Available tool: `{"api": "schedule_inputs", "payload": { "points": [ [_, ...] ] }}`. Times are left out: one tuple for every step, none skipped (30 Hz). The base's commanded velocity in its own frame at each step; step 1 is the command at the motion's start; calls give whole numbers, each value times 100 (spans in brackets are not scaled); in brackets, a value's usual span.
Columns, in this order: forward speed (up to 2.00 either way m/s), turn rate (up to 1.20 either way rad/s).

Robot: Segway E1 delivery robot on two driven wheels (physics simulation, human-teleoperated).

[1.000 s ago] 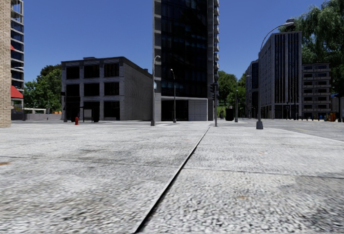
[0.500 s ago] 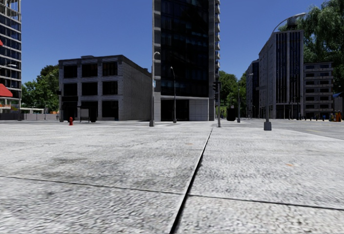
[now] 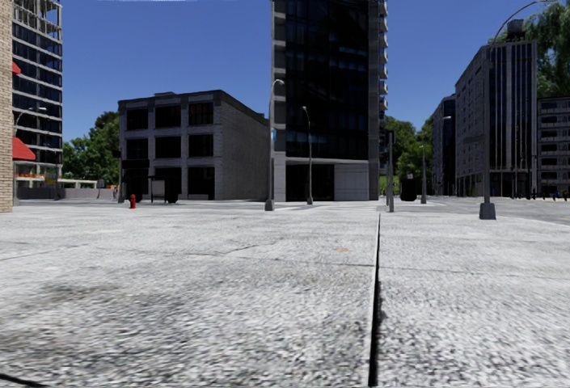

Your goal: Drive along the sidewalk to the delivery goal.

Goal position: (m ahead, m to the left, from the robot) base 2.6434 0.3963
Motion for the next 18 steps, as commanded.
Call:
{"api": "schedule_inputs", "payload": {
  "points": [
    [200, 29],
    [200, 0],
    [200, 0],
    [200, 0],
    [200, 0],
    [200, 0],
    [200, 0],
    [200, 0],
    [200, 0],
    [200, 0],
    [200, 0],
    [200, 0],
    [200, 0],
    [200, 0],
    [200, 0],
    [200, 0],
    [200, 0],
    [200, 0]
  ]
}}
